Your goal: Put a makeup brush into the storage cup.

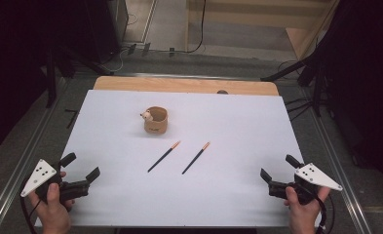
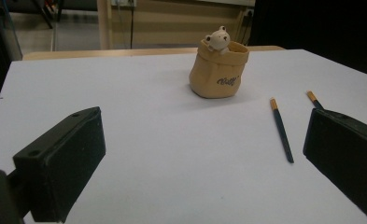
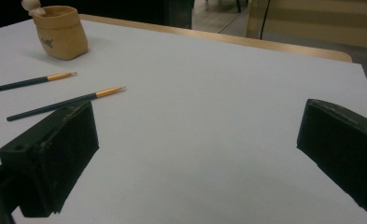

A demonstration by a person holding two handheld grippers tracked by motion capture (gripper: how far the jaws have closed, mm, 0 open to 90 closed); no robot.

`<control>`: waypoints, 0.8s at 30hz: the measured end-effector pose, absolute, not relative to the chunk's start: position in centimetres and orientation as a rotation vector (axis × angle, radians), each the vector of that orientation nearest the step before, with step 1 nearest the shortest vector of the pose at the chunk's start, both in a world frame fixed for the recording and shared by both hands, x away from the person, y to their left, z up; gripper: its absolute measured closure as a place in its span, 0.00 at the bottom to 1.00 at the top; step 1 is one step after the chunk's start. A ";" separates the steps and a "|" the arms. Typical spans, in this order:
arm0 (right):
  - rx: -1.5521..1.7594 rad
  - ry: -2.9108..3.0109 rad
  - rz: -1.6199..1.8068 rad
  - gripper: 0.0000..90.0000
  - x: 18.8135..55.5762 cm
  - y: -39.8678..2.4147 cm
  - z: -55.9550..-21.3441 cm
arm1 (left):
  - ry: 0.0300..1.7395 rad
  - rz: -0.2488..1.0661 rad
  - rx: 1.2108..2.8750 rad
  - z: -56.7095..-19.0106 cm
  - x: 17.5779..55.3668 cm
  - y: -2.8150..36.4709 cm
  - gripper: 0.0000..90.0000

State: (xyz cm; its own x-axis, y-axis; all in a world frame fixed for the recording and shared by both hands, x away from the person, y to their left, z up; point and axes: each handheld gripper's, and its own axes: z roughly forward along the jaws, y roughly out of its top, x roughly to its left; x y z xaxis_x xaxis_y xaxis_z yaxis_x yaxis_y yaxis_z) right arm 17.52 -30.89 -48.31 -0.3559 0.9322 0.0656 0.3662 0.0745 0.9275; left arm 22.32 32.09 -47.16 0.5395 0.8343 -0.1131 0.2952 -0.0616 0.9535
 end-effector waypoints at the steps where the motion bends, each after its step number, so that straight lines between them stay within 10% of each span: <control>1: 1.286 1.785 1.271 0.00 17.5 -30.9 -48.3 | 0.976 0.584 1.625 -47.2 22.3 32.1 0.00; 24: 1.297 1.794 1.286 0.00 17.3 -31.1 -48.6 | 0.941 0.553 1.637 -45.6 23.6 28.5 0.10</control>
